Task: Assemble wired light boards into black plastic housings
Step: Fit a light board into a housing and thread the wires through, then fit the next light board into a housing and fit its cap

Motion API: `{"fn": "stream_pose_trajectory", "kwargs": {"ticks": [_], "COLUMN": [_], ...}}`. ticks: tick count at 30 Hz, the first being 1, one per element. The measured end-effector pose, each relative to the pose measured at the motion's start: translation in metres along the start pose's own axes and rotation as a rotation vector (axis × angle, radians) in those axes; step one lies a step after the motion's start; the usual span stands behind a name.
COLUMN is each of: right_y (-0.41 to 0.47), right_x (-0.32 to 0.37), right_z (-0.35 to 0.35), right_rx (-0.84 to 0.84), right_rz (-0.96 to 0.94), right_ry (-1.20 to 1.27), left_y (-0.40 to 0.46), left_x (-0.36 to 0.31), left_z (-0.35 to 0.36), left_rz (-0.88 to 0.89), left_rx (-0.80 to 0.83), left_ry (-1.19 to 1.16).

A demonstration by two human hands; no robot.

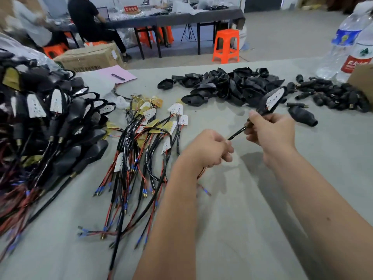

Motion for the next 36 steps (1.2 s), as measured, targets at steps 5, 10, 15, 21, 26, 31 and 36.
{"fn": "stream_pose_trajectory", "kwargs": {"ticks": [5, 10, 15, 21, 26, 31, 36], "right_y": [-0.041, -0.099, -0.161, -0.216, -0.202, -0.196, -0.161], "right_x": [-0.01, -0.006, 0.021, 0.051, 0.034, 0.026, 0.031], "right_z": [0.076, 0.18, 0.27, 0.375, 0.401, 0.381, 0.296], "right_rx": [0.13, 0.301, 0.507, 0.593, 0.682, 0.701, 0.445], "right_rz": [-0.013, -0.186, -0.621, -1.149, -1.14, -1.068, -0.959], "right_ry": [-0.106, -0.279, -0.285, -0.798, -1.348, -1.111, -0.584], "left_y": [-0.053, -0.12, -0.188, -0.197, -0.202, -0.19, -0.142], "left_x": [0.001, 0.022, 0.039, 0.054, 0.065, 0.048, 0.017], "left_z": [-0.081, -0.158, -0.241, -0.3, -0.323, -0.31, -0.247], "left_rz": [-0.071, -0.21, -0.193, -0.187, -0.337, -0.365, 0.103], "left_rx": [-0.114, -0.216, -0.752, -1.168, -1.312, -1.4, -1.377], "left_ry": [0.425, 0.573, 0.564, 0.519, 0.555, 0.655, 0.628]}}
Point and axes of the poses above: each hand's wrist, its own y-axis towards the middle knuckle, its own z-axis out of the palm, x = y × z, the point moved 4 cm from there along y, towards the middle knuckle, and after that the axes turned 9 degrees about z, right-handed, at the moved point
